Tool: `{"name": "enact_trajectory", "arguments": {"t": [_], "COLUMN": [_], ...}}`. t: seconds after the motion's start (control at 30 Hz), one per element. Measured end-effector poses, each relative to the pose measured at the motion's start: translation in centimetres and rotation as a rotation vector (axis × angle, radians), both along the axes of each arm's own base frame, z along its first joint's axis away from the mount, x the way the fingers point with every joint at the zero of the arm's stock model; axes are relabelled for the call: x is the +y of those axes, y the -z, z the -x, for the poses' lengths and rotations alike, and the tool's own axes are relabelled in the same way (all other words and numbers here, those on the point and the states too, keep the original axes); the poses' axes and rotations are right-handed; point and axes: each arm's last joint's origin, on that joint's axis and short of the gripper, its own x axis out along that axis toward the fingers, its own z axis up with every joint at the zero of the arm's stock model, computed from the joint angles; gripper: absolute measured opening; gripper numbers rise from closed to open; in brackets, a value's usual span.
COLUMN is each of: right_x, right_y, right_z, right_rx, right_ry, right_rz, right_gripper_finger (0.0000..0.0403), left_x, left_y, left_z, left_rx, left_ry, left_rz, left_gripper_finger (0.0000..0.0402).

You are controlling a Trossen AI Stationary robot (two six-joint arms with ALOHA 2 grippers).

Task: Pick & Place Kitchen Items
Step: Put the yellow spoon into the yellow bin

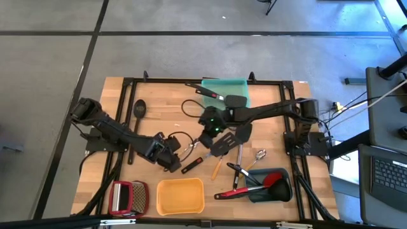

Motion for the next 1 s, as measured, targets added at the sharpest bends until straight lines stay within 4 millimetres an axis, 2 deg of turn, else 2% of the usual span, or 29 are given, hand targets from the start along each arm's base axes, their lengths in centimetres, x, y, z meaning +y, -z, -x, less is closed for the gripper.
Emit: {"name": "enact_trajectory", "arguments": {"t": [0.23, 0.47, 0.77, 1.0], "right_x": [-0.1, -0.5, -0.4, 0.3], "right_y": [1.0, 2.5, 2.9, 4.2], "right_z": [-2.1, -2.5, -2.4, -2.8], "right_rx": [0.061, 0.142, 0.173, 0.184], "right_ry": [0.057, 0.112, 0.164, 0.153], "right_rz": [0.009, -0.017, 0.003, 0.003], "right_gripper_finger": [0.0002, 0.0001, 0.0, 0.0], "left_x": [-0.2, 0.1, 1.1, 2.0], "left_y": [0.4, 0.3, 0.6, 1.3], "left_z": [0.8, 1.0, 0.8, 0.6], "left_rx": [0.042, 0.047, 0.057, 0.101], "left_ry": [-0.001, -0.013, -0.035, 0.055], "left_rz": [-0.039, -0.064, -0.086, -0.087], "left_gripper_finger": [0.0184, 0.0184, 0.0184, 0.0184]}}
